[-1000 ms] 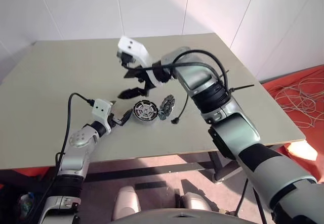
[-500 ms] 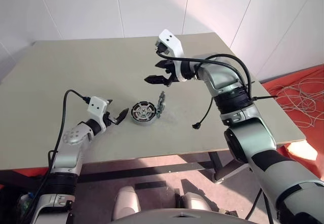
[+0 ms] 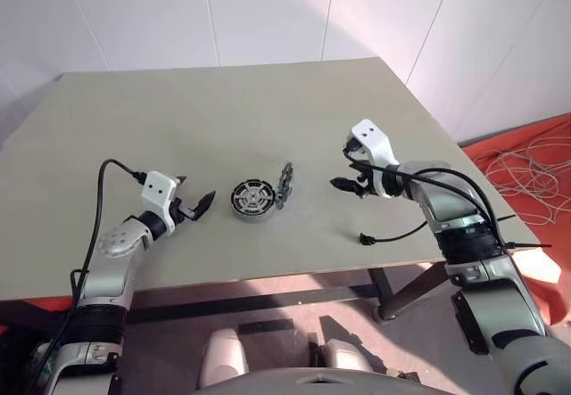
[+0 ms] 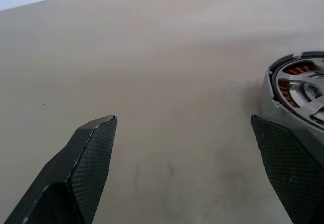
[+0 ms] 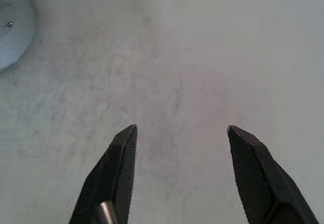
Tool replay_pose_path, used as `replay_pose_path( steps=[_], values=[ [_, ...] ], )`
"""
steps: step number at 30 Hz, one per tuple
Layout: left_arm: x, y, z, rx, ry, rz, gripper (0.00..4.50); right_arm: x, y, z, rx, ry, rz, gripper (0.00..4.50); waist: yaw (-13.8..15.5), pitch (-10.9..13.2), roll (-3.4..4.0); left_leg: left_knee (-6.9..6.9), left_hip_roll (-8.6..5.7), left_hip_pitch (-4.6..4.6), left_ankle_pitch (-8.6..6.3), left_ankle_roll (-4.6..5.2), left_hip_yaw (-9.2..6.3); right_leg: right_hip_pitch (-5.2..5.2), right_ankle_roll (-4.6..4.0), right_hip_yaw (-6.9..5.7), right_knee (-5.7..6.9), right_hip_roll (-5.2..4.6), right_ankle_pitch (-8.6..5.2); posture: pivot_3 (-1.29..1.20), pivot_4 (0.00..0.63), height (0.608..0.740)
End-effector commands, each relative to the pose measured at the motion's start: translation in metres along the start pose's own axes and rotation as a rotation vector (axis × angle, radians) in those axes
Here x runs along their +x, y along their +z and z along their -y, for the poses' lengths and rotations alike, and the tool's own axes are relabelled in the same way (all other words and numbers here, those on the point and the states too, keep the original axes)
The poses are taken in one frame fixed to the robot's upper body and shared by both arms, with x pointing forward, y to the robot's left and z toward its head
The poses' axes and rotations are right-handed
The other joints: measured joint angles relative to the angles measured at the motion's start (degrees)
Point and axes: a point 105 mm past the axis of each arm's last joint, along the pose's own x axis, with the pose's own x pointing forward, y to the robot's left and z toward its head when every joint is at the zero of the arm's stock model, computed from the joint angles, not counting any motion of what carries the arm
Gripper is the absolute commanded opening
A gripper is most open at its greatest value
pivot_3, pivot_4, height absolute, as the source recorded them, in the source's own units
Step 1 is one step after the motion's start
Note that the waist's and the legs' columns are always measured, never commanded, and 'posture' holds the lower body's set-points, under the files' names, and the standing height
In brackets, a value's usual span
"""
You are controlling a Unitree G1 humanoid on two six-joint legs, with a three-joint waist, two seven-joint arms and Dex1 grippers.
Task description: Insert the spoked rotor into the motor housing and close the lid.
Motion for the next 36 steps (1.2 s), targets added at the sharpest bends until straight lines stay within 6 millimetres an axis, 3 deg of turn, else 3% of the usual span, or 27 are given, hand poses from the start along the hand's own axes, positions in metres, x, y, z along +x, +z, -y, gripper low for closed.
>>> replay_pose_path(
  steps=[1, 7, 14, 29, 36],
  values=[
    [0.006, 0.018, 0.000, 0.032, -0.017, 0.051, 4.50, -0.015, 0.029, -0.020, -0.011, 0.058, 0.106, 2.16, -0.1, 0.0, 0.00, -0.05, 0.01, 0.05, 0.04, -0.07, -0.01, 0.01, -0.06, 0.00, 0.00, 0.01, -0.03, 0.00, 0.000, 0.740],
    [0.008, 0.018, -0.002, 0.035, -0.021, 0.052, 4.50, -0.015, 0.038, -0.047, 0.015, 0.166, 0.128, 0.05, 0.1, 0.0, 0.00, -0.09, -0.04, 0.20, 0.08, -0.11, -0.01, 0.16, -0.13, 0.02, 0.00, -0.03, -0.08, 0.00, 0.000, 0.740],
    [0.004, 0.011, -0.004, 0.030, -0.011, 0.045, 4.50, -0.007, 0.030, -0.069, 0.022, 0.252, 0.095, 0.05, 0.3, 0.0, 0.00, -0.10, -0.04, 0.19, 0.08, -0.11, -0.02, 0.16, -0.13, 0.01, 0.00, -0.02, -0.07, 0.00, 0.000, 0.740],
    [0.003, 0.016, -0.002, 0.034, 0.001, 0.058, 4.50, 0.008, 0.085, -0.107, -0.015, 0.379, 0.222, 0.05, 0.2, 0.0, -0.02, -0.10, -0.03, 0.17, 0.08, -0.13, -0.02, 0.14, -0.13, 0.01, 0.01, -0.02, -0.07, 0.00, 0.000, 0.740],
    [0.001, 0.025, -0.004, 0.041, 0.020, 0.062, 4.50, 0.024, 0.090, -0.121, -0.019, 0.425, 0.222, 0.05, 0.0, 0.0, -0.02, -0.10, -0.01, 0.15, 0.09, -0.13, -0.03, 0.12, -0.13, -0.01, 0.01, -0.02, -0.07, 0.00, 0.000, 0.740]
  ],
)
